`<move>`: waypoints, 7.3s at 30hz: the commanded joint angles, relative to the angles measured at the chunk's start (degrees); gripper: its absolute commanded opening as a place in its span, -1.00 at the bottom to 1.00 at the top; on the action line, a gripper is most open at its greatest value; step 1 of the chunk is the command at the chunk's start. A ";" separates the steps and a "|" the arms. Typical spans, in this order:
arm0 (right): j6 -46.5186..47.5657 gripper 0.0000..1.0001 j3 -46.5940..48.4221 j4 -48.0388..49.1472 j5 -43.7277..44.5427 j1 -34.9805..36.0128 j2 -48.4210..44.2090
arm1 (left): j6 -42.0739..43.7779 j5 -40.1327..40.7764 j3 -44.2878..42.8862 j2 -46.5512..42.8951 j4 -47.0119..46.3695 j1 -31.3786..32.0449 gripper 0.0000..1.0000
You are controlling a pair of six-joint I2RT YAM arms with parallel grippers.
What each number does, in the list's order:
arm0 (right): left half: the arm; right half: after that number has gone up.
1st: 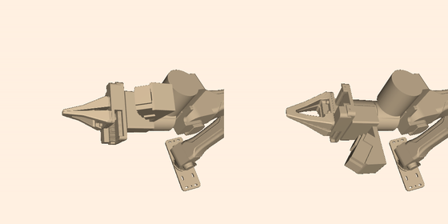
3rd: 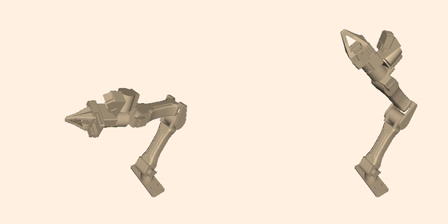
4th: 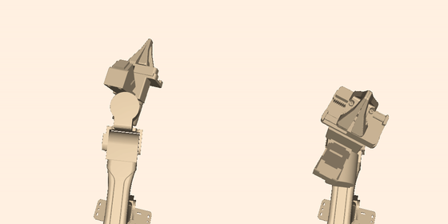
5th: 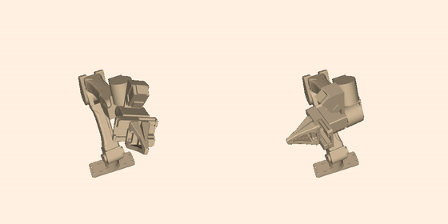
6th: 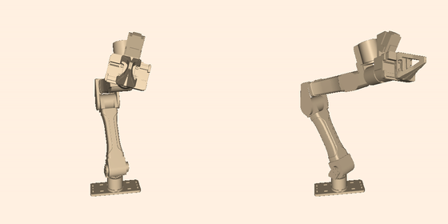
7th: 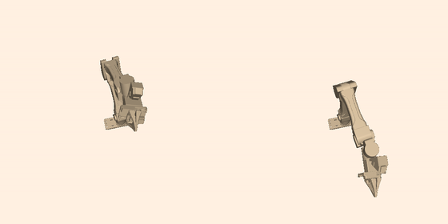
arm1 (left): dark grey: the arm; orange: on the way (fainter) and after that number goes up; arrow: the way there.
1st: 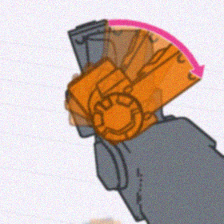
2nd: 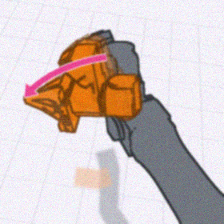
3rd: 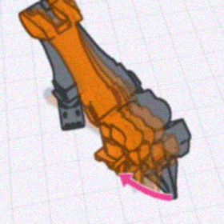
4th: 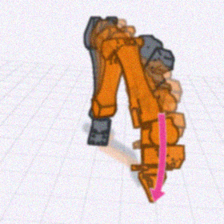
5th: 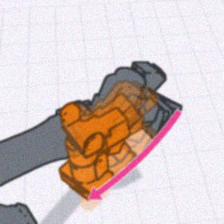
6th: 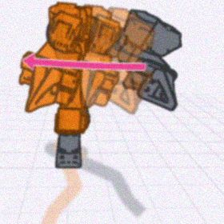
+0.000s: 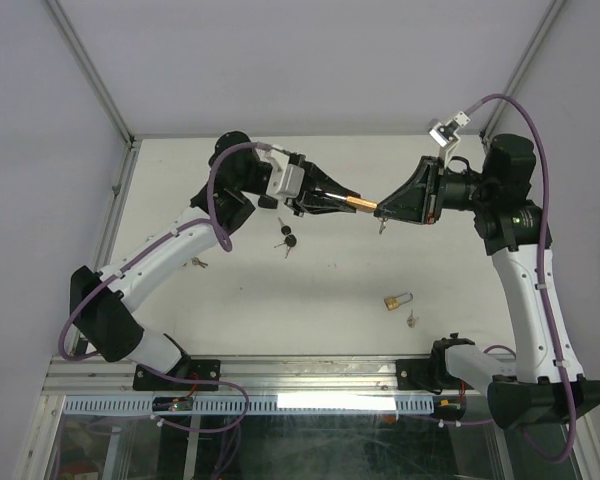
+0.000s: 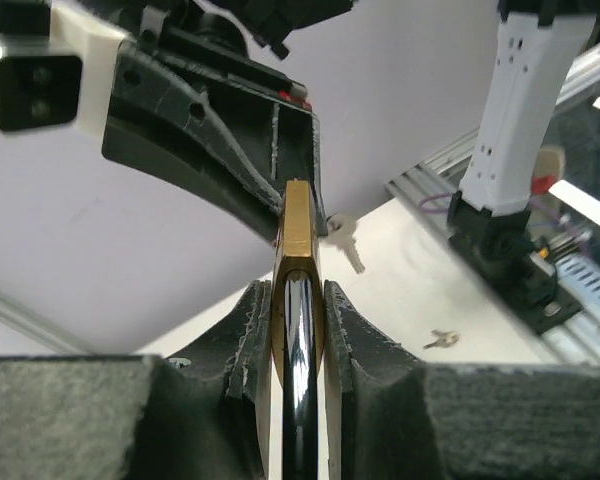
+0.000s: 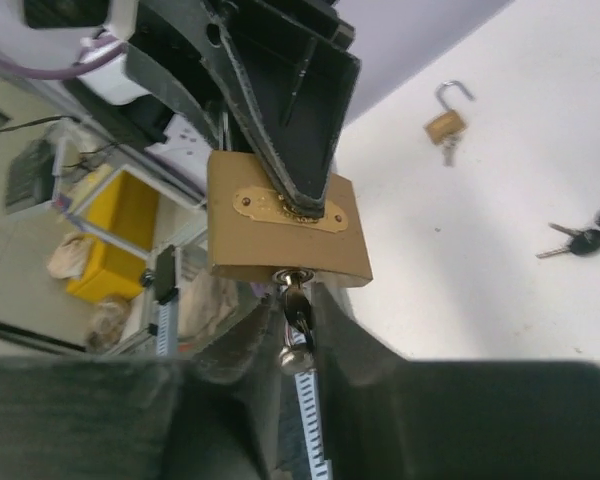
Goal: Unlock with the key
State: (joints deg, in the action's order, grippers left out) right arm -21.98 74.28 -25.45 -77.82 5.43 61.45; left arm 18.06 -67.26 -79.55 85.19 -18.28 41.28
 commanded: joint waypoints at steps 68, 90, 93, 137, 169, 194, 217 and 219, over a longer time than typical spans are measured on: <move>12.85 -1.00 -0.62 7.97 16.09 9.18 -1.15 | -9.03 7.26 3.81 -9.68 8.53 -5.77 -1.00; -1.63 1.00 -2.65 -9.10 32.14 4.95 15.26 | -11.04 19.54 11.28 -17.99 31.50 -16.79 -1.00; 0.53 1.00 -2.98 -11.76 34.93 4.99 15.40 | -8.87 18.19 16.27 -20.51 35.86 -20.71 -1.00; 6.27 1.00 -1.03 -16.47 37.22 5.25 16.23 | 0.13 11.56 18.91 20.10 52.78 -46.89 -1.00; 5.61 1.00 -2.10 -18.98 43.10 5.86 13.18 | -18.15 69.67 -22.86 38.59 49.40 -22.90 0.98; 9.31 1.00 -1.77 -21.38 42.10 5.87 13.64 | -2.34 67.16 -19.76 40.78 48.07 -22.72 0.96; -3.31 0.86 2.66 -10.93 44.91 5.90 10.67 | -27.97 45.91 -8.83 17.53 32.88 -23.30 -1.00; -11.29 0.67 2.25 -1.17 45.31 6.79 9.48 | -32.34 44.61 -3.60 10.16 24.42 -22.16 -1.00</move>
State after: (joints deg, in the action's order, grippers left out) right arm -18.81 73.47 -43.75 -33.95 11.11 75.46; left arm -1.76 -15.33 -87.18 115.68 26.81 17.45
